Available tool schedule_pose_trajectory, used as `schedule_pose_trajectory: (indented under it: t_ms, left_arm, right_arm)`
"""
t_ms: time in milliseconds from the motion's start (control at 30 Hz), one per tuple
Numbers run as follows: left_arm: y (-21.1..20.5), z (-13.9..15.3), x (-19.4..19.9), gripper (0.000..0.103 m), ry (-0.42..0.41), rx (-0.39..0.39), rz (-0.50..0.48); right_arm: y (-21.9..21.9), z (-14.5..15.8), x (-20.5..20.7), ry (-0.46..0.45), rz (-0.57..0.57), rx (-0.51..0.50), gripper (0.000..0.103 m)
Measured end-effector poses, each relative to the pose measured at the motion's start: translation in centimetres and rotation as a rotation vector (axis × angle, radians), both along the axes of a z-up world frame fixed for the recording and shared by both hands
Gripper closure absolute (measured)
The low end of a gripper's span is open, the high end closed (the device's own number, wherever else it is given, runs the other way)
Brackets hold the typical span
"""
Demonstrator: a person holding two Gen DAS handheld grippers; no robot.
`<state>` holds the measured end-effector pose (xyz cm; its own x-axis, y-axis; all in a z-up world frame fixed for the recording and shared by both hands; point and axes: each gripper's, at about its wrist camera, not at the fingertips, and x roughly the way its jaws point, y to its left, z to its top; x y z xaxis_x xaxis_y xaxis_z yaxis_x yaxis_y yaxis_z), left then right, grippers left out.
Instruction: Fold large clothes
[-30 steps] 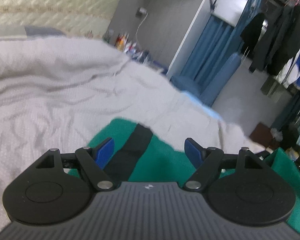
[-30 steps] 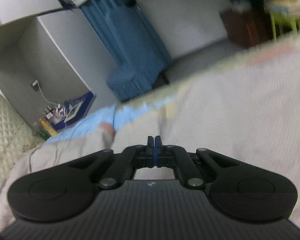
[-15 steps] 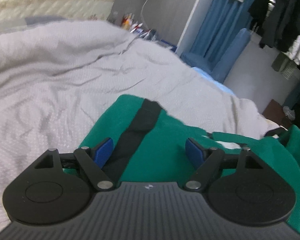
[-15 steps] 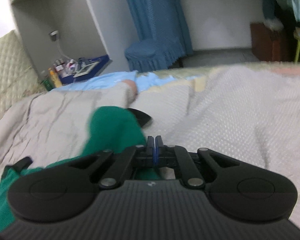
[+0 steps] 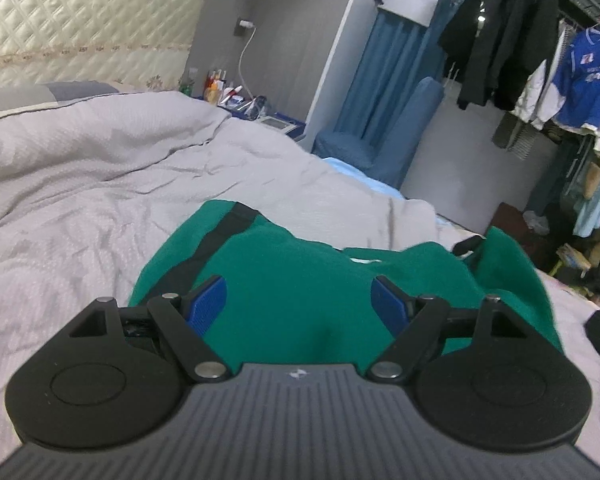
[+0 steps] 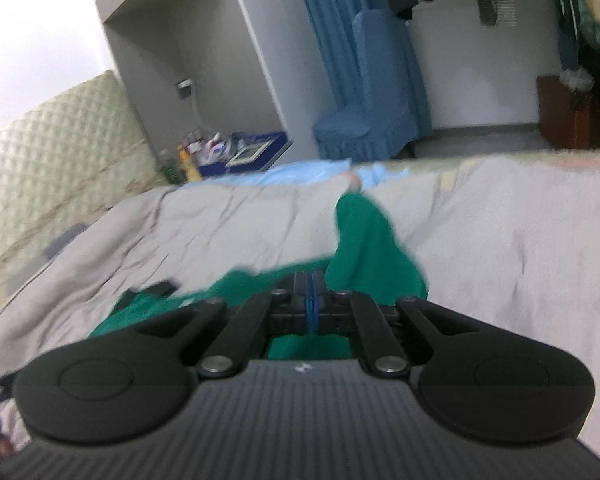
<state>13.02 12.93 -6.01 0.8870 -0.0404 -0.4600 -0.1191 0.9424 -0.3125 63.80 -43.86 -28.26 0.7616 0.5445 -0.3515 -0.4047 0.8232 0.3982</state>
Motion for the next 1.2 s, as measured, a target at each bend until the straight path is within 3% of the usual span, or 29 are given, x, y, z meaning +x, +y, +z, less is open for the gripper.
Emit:
schedule_pose_trajectory:
  t_ms: [200,233,267,333,400,500,667,933,1000,1100,1200]
  left_arm:
    - [-1.9,0.5,-3.8,0.020,-0.011,0.004,-0.002]
    - [-2.1,0.5,-4.2,0.020,-0.010,-0.002,-0.002]
    - [-2.3,0.5,-4.6,0.020,-0.006,-0.012,-0.002]
    - [-2.4,0.1,-5.1,0.020,0.011,-0.033,0.002]
    - [-2.3,-0.6,-5.2,0.020,0.040,-0.064,0.008]
    - [-1.4,-1.8,-4.9,0.019,0.090,-0.156,0.013]
    - [1.1,-4.4,-3.7,0.016,0.167,-0.384,0.045]
    - [5.9,-10.9,-4.0,0.015,0.236,-0.977,0.143]
    - [6.4,-12.0,-4.0,0.015,0.239,-1.049,0.171]
    - [6.8,-13.1,-4.0,0.015,0.242,-1.097,0.221]
    - [7.4,-13.7,-3.5,0.015,0.224,-1.125,0.247]
  right_arm:
    - [-0.2,-1.3,-4.9,0.046,0.058,-0.020,0.095]
    - [-0.2,-1.4,-5.3,0.054,0.058,-0.012,0.088]
    - [-0.4,-1.5,-5.5,0.069,0.056,0.005,0.069]
    - [-0.8,-1.8,-5.9,0.096,0.065,0.059,0.043]
    - [-1.3,-2.1,-6.2,0.111,0.055,0.098,0.036]
    - [-1.9,-3.1,-6.2,0.173,0.046,0.172,0.017]
    - [-2.5,-6.3,-5.0,0.392,0.083,0.345,0.017]
    - [-3.9,-11.0,-3.8,0.615,0.030,0.652,0.017]
    - [-4.3,-12.2,-3.8,0.663,-0.006,0.713,0.017]
    - [-4.9,-13.5,-3.7,0.706,-0.102,0.756,0.017]
    - [-4.9,-14.3,-3.2,0.718,-0.121,0.798,0.017]
